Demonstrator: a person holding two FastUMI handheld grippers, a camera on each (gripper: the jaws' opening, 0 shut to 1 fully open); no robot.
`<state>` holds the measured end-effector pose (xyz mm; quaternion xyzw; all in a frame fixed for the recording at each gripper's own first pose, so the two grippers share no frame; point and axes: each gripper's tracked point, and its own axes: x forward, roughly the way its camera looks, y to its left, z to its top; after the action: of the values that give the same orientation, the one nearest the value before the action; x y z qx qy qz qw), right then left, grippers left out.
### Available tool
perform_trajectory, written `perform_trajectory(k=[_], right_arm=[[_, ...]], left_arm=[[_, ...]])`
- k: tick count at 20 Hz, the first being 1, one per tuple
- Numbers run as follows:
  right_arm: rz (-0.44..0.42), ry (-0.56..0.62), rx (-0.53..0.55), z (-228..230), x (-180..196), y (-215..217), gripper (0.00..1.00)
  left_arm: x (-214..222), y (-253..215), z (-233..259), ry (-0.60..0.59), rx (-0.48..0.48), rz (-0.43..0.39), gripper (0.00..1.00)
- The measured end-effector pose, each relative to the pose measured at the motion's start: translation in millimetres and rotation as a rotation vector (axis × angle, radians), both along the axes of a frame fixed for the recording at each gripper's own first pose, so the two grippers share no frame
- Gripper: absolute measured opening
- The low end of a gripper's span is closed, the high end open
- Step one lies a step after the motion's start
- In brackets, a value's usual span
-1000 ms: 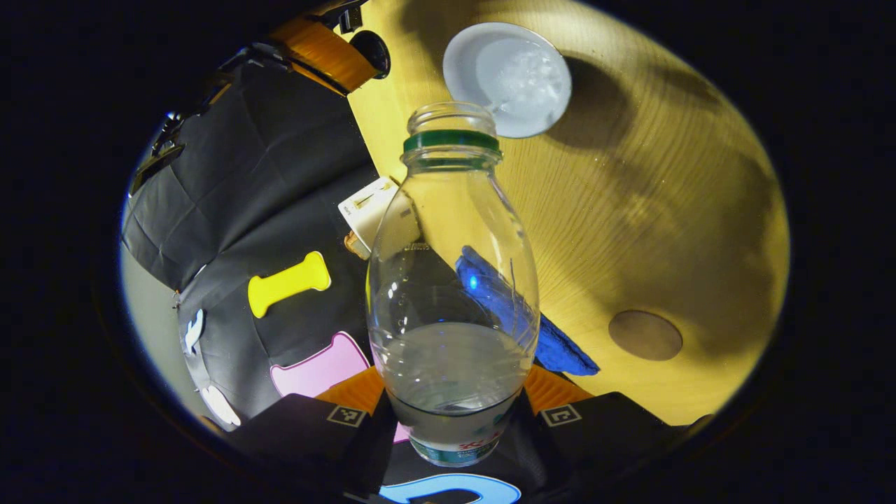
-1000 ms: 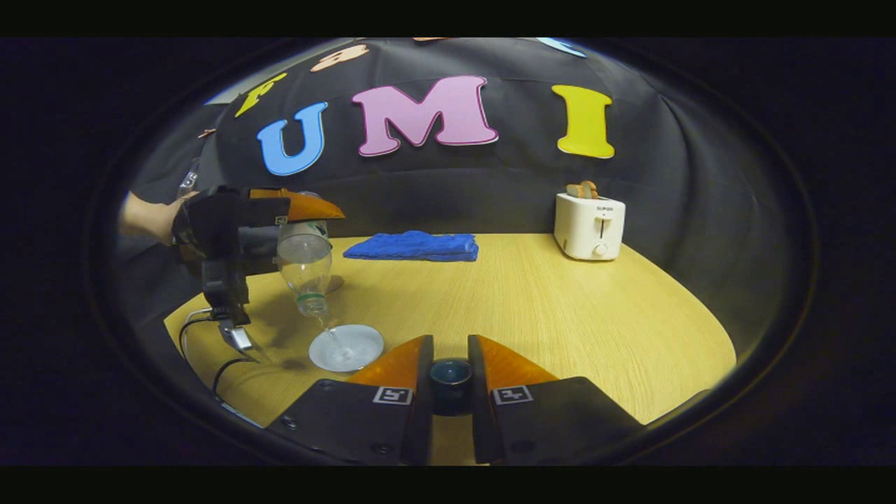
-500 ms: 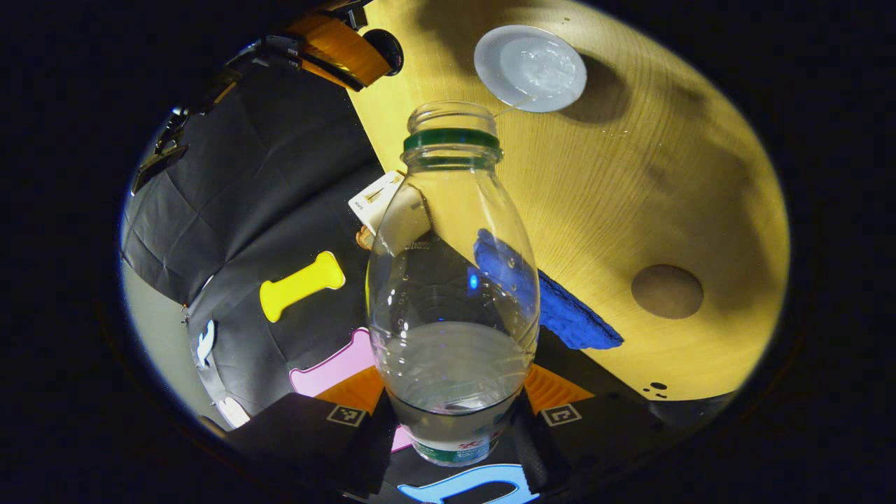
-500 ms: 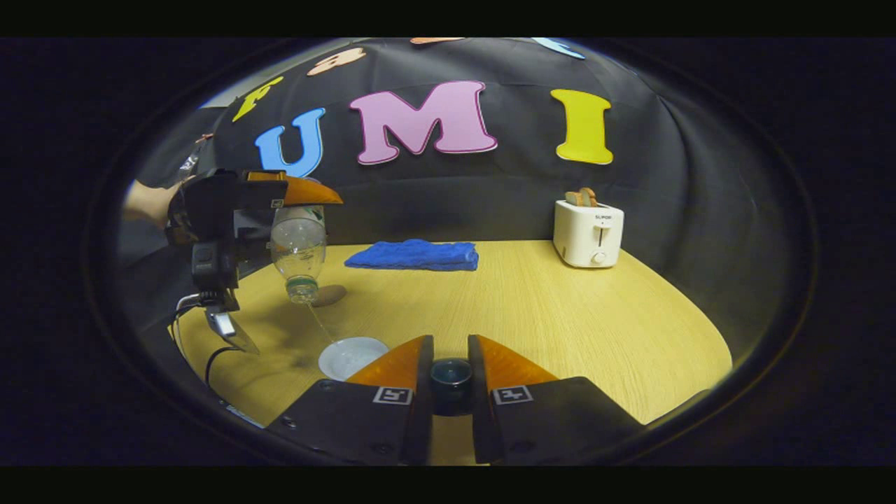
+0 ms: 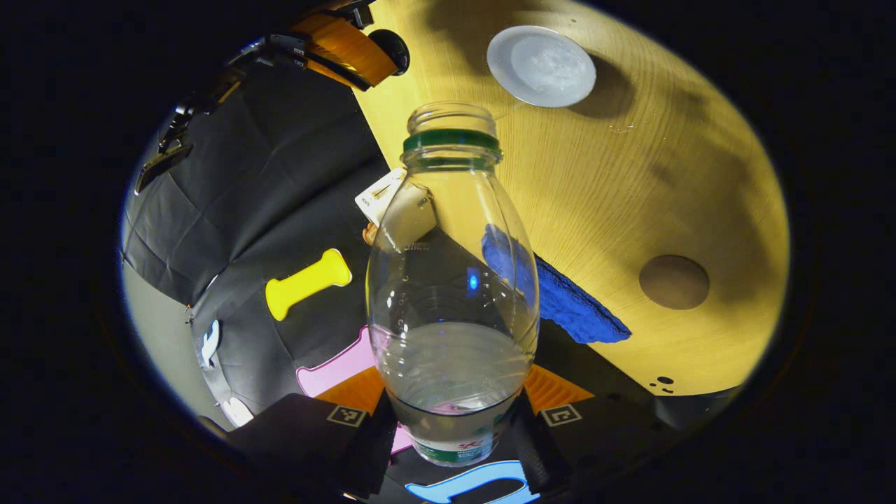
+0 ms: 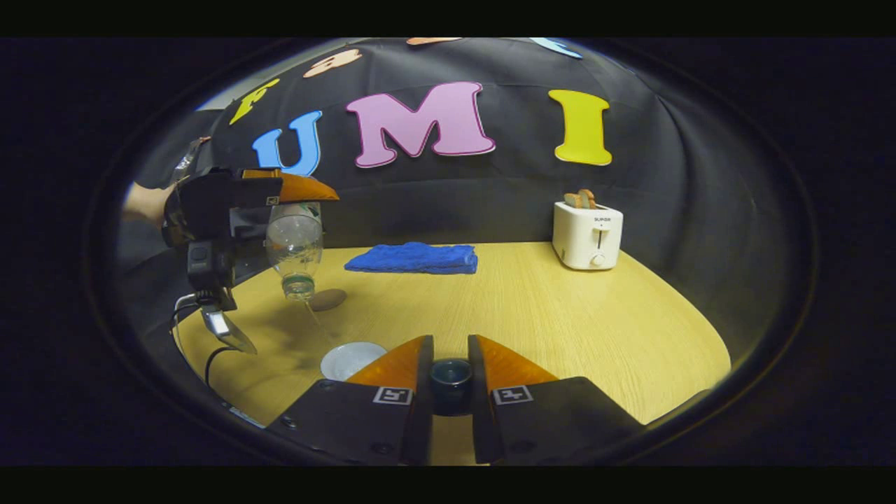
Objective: Open the teacup lid with one hand, grasp the water bottle and pour water into the teacup with the other hand; after pouring, place the water bottle on the coaster and then close the teacup lid.
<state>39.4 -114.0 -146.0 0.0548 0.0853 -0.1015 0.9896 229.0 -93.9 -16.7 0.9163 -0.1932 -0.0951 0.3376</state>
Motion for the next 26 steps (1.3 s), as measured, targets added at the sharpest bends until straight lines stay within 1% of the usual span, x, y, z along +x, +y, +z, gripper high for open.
perform_trajectory(k=[3, 4, 5, 7, 10, 11, 12, 14, 15, 16, 17, 18, 19, 20, 23, 25, 26], right_arm=[[0.003, 0.003, -0.004, 2, 1, -1, 0.27], [0.004, 0.004, -0.005, 2, 2, -1, 0.31], [0.006, 0.004, -0.006, 4, 3, -1, 0.27], [0.009, 0.007, -0.009, 6, 5, -2, 0.27], [0.016, 0.008, -0.014, 15, 7, -1, 0.27], [0.019, 0.007, -0.017, 20, 7, -1, 0.31], [0.020, 0.005, -0.020, 25, 8, -1, 0.27], [0.025, 0.005, -0.027, 37, 8, -1, 0.27], [0.029, 0.008, -0.030, 41, 9, 0, 0.27], [0.033, 0.014, -0.033, 45, 10, 1, 0.31], [0.039, 0.022, -0.037, 50, 11, 2, 0.31], [0.045, 0.024, -0.043, 56, 12, 4, 0.27], [0.051, 0.023, -0.051, 65, 12, 8, 0.31], [0.059, 0.023, -0.060, 72, 13, 11, 0.27], [0.087, 0.023, -0.092, 94, 17, 22, 0.27], [0.103, 0.018, -0.108, 105, 21, 30, 0.27], [0.110, 0.014, -0.114, 109, 23, 35, 0.27]], left_arm=[[3, 4, -6, 0.011, -0.019, 0.017, 0.75], [3, 7, -8, 0.017, -0.028, 0.026, 0.75], [2, 9, -12, 0.028, -0.042, 0.036, 0.75], [0, 13, -16, 0.046, -0.079, 0.049, 0.75], [-3, 24, -19, 0.101, -0.189, 0.100, 0.75], [-5, 30, -21, 0.127, -0.246, 0.121, 0.75], [-7, 36, -21, 0.158, -0.308, 0.146, 0.75], [-12, 45, -20, 0.216, -0.445, 0.177, 0.75], [-13, 50, -17, 0.239, -0.510, 0.195, 0.75], [-13, 58, -11, 0.262, -0.596, 0.221, 0.75], [-13, 66, -7, 0.291, -0.686, 0.257, 0.75], [-12, 74, 1, 0.313, -0.780, 0.284, 0.75], [-10, 81, 9, 0.327, -0.877, 0.301, 0.75], [-8, 86, 17, 0.336, -0.974, 0.311, 0.75], [-4, 106, 35, 0.380, -1.273, 0.327, 0.74], [5, 113, 34, 0.435, -1.490, 0.337, 0.75], [10, 116, 25, 0.469, -1.604, 0.337, 0.75]])
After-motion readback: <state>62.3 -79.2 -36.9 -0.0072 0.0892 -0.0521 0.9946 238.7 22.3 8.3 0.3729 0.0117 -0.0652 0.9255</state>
